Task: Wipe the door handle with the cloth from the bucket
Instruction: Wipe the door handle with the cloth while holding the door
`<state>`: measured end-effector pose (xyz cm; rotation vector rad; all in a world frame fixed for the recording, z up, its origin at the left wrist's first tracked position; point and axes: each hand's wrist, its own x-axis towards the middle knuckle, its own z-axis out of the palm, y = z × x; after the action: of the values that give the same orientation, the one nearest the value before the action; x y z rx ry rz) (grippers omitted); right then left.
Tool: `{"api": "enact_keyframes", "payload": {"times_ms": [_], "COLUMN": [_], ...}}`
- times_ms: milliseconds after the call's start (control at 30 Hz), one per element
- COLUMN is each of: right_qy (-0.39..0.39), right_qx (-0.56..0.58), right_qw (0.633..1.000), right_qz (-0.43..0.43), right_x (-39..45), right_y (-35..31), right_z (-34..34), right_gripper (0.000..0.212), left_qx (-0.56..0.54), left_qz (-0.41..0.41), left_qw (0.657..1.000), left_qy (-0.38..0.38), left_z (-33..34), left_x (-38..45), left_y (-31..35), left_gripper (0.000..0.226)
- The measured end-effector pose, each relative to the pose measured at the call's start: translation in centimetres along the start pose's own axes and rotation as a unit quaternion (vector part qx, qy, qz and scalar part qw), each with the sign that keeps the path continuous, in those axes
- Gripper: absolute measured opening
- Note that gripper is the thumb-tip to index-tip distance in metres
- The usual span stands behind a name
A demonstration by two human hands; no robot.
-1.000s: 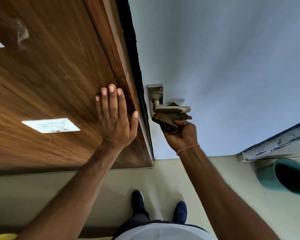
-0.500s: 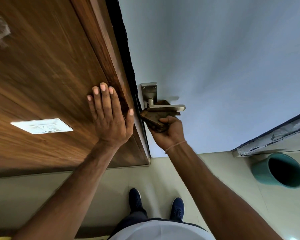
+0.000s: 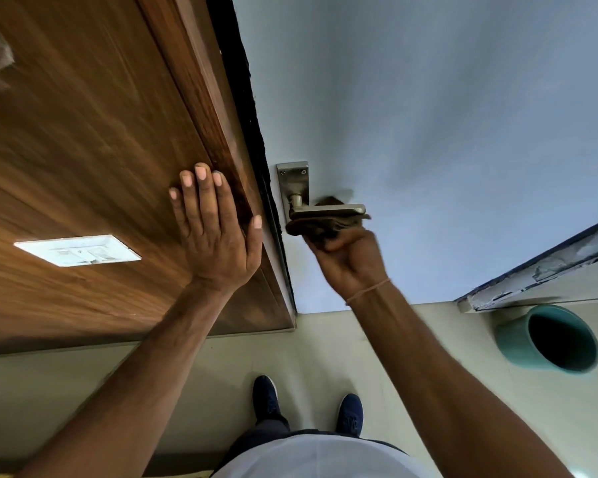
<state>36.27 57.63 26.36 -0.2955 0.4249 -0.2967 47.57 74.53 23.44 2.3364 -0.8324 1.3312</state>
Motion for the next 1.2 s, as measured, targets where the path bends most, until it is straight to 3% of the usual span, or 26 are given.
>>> {"api": "enact_keyframes", "payload": {"times_ms": [100,300,633,933,1200], "right_qy": [0.065,0.074,0.13,0.16,0.154], "right_qx": [-0.01,-0.059,-0.064,-0.08,-0.096], "right_qw": [0.998,0.995,0.989,0.984,0.983], "right_qz": [0.025,0.032,0.035,0.005,0.033], "right_x": [0.5,0.9,1.4,2.1,2.6], "right_y": [2.1,0.9,2.4,0.3,0.2], "right_z": [0.8,-0.1,1.8,0.1,0.4], "right_gripper": [0.062,0.027,0.012,0.017,0.014], "left_qx": [-0.002,0.001,0.0,0.0,0.0], "left_qz": [0.005,0.007,0.005,0.01,0.012], "left_qw": [1.0,1.0,1.0,1.0,1.0], "left_qy": [-0.001,-0.002,0.001,-0.004,0.004], "left_z": [-0.2,-0.2,-0.1,-0.1,0.3], "left_x": [-0.1,0.0,-0.1,-0.2,-0.2], "left_y": [-0.2,-0.2,-0.2,-0.5,-0.6], "left_gripper": [0.084,0.083,0.084,0.083,0.084]}}
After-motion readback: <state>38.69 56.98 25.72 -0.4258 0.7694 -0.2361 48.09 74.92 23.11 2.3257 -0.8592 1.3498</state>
